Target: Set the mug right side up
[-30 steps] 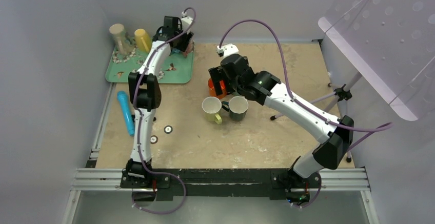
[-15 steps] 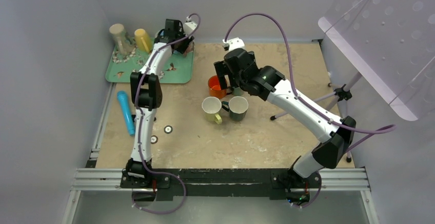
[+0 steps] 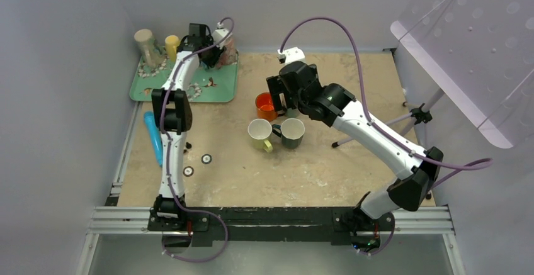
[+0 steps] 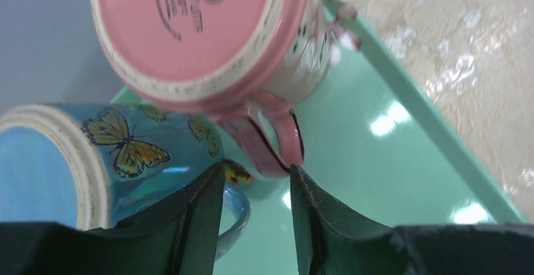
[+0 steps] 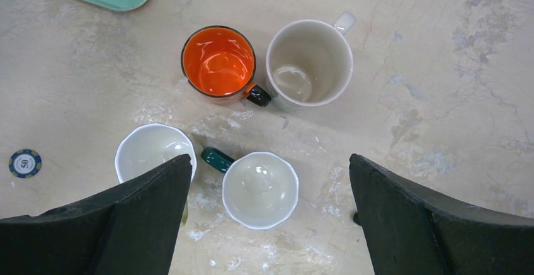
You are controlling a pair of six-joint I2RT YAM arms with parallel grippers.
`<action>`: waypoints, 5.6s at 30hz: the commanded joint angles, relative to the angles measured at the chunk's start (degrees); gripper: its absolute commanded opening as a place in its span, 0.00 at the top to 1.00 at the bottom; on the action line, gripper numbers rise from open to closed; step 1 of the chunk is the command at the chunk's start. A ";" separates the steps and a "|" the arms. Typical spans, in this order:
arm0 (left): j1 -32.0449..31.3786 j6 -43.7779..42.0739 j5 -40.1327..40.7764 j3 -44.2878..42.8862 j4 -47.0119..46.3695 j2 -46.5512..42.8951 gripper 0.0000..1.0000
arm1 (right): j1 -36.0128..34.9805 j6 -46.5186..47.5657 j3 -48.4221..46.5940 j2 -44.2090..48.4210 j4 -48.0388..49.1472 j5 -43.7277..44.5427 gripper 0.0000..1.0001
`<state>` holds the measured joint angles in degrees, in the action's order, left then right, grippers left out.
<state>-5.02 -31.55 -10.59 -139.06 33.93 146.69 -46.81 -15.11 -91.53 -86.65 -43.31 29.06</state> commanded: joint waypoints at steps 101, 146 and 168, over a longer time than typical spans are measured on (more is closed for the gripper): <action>7.85 40.16 -39.62 40.99 17.24 -50.41 0.58 | 9.07 -31.77 -12.41 -29.78 67.36 -48.25 1.00; 11.91 27.33 -11.57 37.19 25.07 -49.51 0.00 | -14.52 -11.38 21.32 -6.15 -6.40 -23.98 1.00; 3.41 20.41 7.23 4.68 15.76 -11.47 0.08 | -14.27 -11.79 7.01 -3.75 -17.23 -14.27 0.02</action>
<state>-1.98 -8.51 -2.72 -128.64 50.83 131.28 -61.10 -26.33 -80.42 -94.17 -58.52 12.60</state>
